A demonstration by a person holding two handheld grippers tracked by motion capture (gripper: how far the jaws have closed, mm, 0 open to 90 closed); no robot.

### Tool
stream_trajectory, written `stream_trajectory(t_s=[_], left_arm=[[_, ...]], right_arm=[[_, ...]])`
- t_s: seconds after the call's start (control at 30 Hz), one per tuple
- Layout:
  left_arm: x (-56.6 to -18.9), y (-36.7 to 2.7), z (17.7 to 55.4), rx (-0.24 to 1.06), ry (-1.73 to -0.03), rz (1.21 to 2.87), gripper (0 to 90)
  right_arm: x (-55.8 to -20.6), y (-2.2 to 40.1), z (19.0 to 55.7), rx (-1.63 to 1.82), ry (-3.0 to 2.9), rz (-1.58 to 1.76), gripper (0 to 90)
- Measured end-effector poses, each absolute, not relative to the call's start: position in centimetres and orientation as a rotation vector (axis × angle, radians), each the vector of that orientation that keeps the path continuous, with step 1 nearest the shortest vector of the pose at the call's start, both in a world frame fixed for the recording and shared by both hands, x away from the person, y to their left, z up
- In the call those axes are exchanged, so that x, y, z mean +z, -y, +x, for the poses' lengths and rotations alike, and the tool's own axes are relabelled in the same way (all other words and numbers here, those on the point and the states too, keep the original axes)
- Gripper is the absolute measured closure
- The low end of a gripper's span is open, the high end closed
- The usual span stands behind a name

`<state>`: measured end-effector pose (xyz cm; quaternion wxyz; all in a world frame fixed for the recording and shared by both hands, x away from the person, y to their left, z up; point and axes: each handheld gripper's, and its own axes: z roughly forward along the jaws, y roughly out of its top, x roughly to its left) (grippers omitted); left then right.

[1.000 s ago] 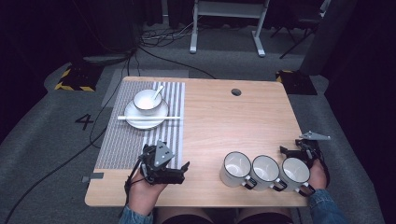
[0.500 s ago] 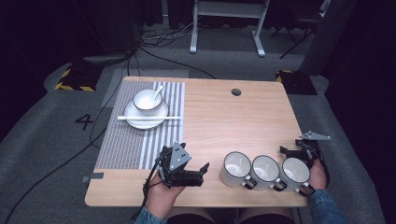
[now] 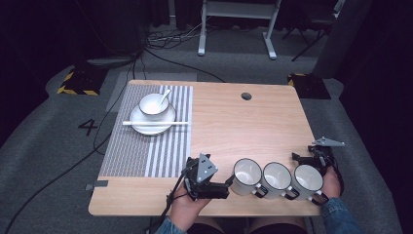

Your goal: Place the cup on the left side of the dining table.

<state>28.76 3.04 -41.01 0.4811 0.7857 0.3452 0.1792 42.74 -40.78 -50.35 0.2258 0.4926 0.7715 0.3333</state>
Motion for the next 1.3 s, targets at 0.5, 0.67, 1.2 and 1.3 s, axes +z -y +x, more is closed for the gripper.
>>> stream_trajectory(t_s=[0.5,0.67,1.2,1.3], left_arm=[[-44.6,0.3,29.1,0.347,-0.782,1.955,5.8],[-46.4,1.8,29.5,0.309,-0.743,2.034,3.6],[-49.7,4.8,31.6,0.304,-0.763,2.014,1.6],[-49.7,5.0,32.0,0.307,-0.750,2.013,1.4]], right_arm=[[-50.4,40.7,42.7,0.933,-2.125,1.362,14.0],[-50.4,40.8,42.8,0.921,-2.127,1.355,14.0],[-50.4,40.7,42.7,0.919,-2.123,1.357,13.9],[-50.4,40.7,42.7,0.919,-2.123,1.356,13.9]])
